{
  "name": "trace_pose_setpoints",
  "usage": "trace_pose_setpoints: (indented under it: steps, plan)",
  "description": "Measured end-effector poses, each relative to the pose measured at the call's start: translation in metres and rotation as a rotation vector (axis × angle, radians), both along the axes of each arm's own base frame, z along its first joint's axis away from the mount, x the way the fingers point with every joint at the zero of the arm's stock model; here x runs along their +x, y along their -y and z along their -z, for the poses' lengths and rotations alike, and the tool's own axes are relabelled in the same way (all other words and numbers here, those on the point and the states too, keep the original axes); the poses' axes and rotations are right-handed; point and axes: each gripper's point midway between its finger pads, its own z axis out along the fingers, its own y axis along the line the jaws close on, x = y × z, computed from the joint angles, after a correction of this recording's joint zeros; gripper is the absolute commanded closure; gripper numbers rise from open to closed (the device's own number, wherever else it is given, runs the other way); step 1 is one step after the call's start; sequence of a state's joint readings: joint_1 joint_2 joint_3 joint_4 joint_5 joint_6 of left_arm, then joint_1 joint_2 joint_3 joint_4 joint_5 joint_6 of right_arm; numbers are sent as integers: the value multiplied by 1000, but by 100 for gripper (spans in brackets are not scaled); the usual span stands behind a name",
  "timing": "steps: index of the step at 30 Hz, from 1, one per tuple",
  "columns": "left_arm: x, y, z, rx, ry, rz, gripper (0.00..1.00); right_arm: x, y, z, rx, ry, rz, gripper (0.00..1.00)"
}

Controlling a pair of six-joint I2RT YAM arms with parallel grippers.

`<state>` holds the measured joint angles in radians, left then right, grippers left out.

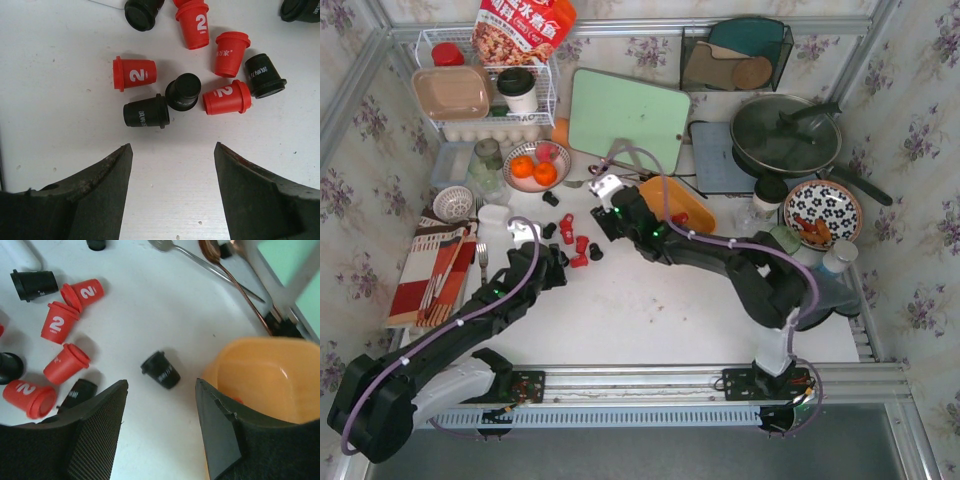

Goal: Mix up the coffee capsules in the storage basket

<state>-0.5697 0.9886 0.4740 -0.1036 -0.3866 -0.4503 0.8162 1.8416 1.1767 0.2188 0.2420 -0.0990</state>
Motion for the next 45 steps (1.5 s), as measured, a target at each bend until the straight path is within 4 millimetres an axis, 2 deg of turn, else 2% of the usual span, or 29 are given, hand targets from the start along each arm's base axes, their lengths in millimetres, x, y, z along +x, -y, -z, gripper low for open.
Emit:
trace_pose_setpoints:
  steps: [5,12,17,23,29,32,33,39,41,45]
  plan:
    - [0,0,-5,-9,15,0,31,19,-29,23,-117,-10,-107,32]
    - [0,0,-6,-11,18,0,31,35,-45,60,-259,-59,-173,30]
    - [0,0,-6,-12,18,0,31,39,-36,85,-332,-114,-174,30]
    - [0,0,-5,-10,17,0,31,43,-22,94,-324,-169,-156,33]
    - [0,0,-4,-8,13,0,31,40,-24,99,-239,-238,-172,47]
    - [0,0,-4,-8,13,0,31,37,-26,102,-202,-264,-176,66]
    - [0,0,-4,-8,13,0,31,36,-27,102,-193,-267,-179,72]
    - [0,0,-3,-6,10,0,31,24,-23,90,-145,-300,-153,73]
    - [0,0,-3,-5,9,0,31,21,-22,75,-121,-287,-147,73]
    - [0,0,-1,-1,3,-1,31,14,-17,33,-32,-239,-120,72]
